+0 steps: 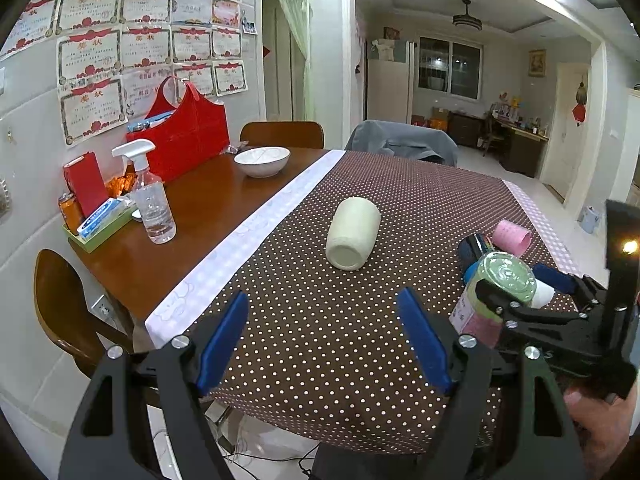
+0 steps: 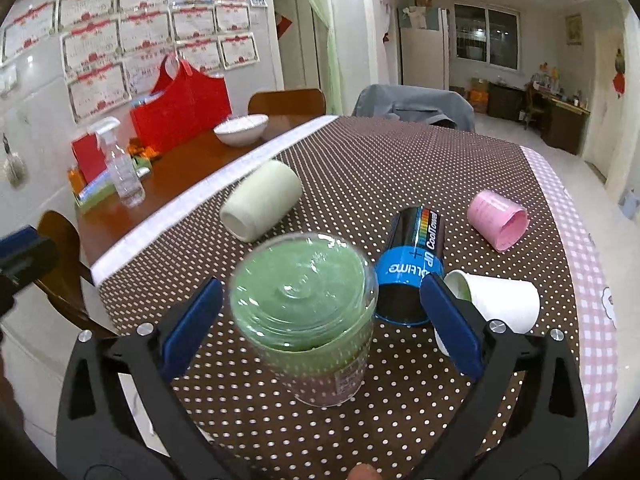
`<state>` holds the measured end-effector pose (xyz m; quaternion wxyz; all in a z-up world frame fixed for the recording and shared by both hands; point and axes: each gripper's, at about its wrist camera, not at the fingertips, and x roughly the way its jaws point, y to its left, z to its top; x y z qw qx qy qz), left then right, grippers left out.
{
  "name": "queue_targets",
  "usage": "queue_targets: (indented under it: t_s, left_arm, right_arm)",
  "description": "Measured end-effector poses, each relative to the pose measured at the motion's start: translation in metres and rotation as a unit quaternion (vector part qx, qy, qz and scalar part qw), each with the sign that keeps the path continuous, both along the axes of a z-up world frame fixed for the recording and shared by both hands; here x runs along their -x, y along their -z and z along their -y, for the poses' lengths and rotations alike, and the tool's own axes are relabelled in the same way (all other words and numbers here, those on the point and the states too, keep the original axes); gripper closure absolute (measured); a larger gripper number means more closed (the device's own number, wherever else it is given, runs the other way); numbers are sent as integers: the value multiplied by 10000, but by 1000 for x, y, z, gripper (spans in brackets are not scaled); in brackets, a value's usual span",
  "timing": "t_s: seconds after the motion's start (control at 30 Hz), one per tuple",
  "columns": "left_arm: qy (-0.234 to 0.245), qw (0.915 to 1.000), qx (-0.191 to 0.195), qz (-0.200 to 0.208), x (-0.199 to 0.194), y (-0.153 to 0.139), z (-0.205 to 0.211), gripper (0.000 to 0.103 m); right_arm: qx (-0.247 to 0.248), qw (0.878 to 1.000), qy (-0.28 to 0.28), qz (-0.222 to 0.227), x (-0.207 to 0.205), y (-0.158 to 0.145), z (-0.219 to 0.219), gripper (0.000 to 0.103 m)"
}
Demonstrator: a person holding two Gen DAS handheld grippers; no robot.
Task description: Flip cup upside down
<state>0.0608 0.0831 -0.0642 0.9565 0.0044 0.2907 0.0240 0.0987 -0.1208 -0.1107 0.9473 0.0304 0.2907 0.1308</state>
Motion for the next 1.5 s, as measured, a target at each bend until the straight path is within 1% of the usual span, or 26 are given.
queue_targets:
  t_s: [0.2,0.43,0.5,0.53,0.6,0.8,1.0,1.4,1.43,1.47,1.5]
  left_arm:
    - [72,9999,-52,95,5,-8,9,27]
    - [171,9994,-120,276,13,-21,20,27]
    - [180,9991,-164,343,15,-25,26,22]
    - [176,9989,-176,401,17,-27,28,18]
    - [188,9983,-225,499,21,-32,33,17]
    - [225,9965,-441,671,28,-43,49,17]
    - [374,9932,-687,859,41,-52,68,16]
    - [572,9875,-861,1193,62,-67,93,16]
    - [583,9869,-878,1219,65,-68,95,13]
    - [588,9866,-893,1233,67,-69,96,7]
    - [586,9867,-891,1229,68,-69,96,4]
  right_arm:
    - [-347,9992,90,162,14,-25,13,6]
    - [-580,9977,275,210,27,-45,32,6]
    - [-637,9972,332,203,32,-49,37,6]
    - [-678,9969,355,187,33,-51,39,6]
    - [-744,9963,399,155,36,-54,45,6]
    - [-822,9949,562,145,52,-67,57,6]
    - [-884,9926,741,367,76,-80,74,6]
    - [-800,9871,1192,713,113,-88,97,6]
    - [-816,9866,1204,734,114,-89,97,6]
    - [-821,9862,1219,765,116,-90,96,6]
    - [-808,9860,1225,792,117,-91,96,6]
